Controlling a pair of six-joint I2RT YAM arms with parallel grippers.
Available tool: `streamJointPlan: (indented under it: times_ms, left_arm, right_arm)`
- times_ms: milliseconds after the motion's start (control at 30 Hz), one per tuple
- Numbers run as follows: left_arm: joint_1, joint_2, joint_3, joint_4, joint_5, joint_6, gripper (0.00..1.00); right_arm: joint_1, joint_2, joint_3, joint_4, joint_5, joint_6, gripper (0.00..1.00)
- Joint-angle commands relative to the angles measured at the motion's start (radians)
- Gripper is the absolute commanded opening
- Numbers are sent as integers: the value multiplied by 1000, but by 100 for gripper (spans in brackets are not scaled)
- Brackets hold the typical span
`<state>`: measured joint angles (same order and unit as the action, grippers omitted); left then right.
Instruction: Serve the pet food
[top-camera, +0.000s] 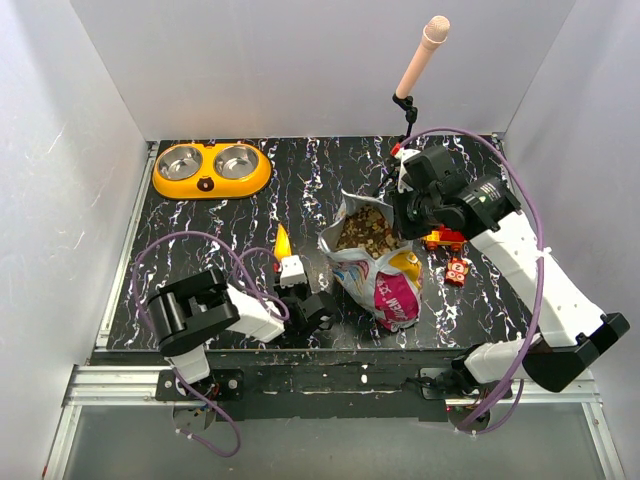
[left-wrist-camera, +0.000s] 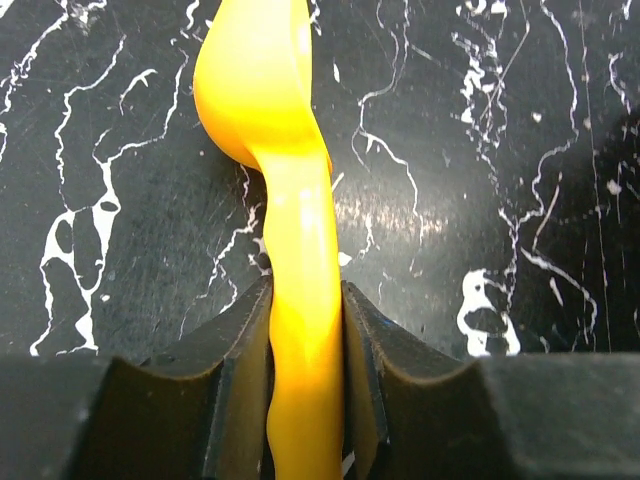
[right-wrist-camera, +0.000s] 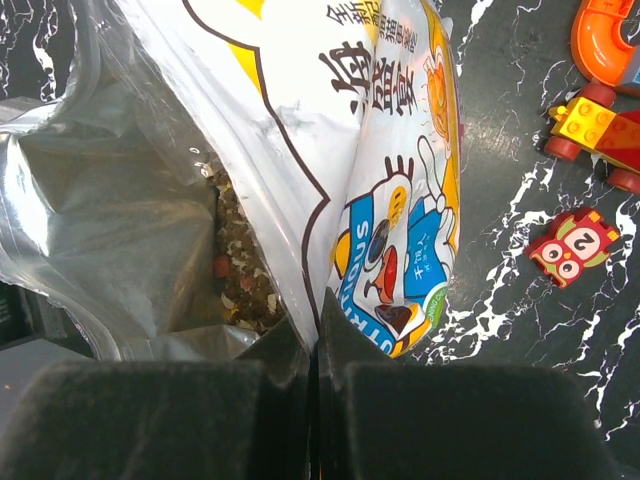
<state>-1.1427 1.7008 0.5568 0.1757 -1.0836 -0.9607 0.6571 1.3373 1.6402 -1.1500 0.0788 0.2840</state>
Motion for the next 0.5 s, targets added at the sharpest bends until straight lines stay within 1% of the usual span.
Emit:
streamJointPlan:
  times_ms: [0, 67, 133, 167, 233, 300, 333, 367, 400, 467]
  left_arm:
    - [6, 126, -61, 68, 111, 14, 3]
    - [6, 105, -57, 58, 161, 10, 0]
    - [6, 7, -55, -10, 241, -1, 0]
    - [6, -74, -57, -56, 298, -12, 0]
    - [6, -278, -58, -201, 410, -61, 0]
    - [9, -526, -51, -356, 535, -104, 0]
    - [12, -629, -22, -440, 588, -122, 0]
    - [17, -768, 6, -544, 632, -144, 0]
    - [20, -849, 49, -667, 669, -177, 0]
    - [26, -1001, 122, -833, 732, -214, 0]
  right_arm:
    - [29, -72, -5, -17, -24, 9, 1]
    - [32, -78, -6, -20, -10, 11, 1]
    - [30, -66, 22, -43, 16, 12, 1]
    - [30, -53, 44, -62, 30, 12, 1]
    - [30, -30, 99, -103, 61, 12, 1]
    - [32, -12, 148, -126, 90, 17, 1]
    - [32, -4, 170, -134, 102, 21, 1]
    - [30, 3, 194, -143, 110, 27, 1]
    - [30, 8, 207, -148, 117, 37, 1]
    - [32, 10, 198, -131, 125, 61, 1]
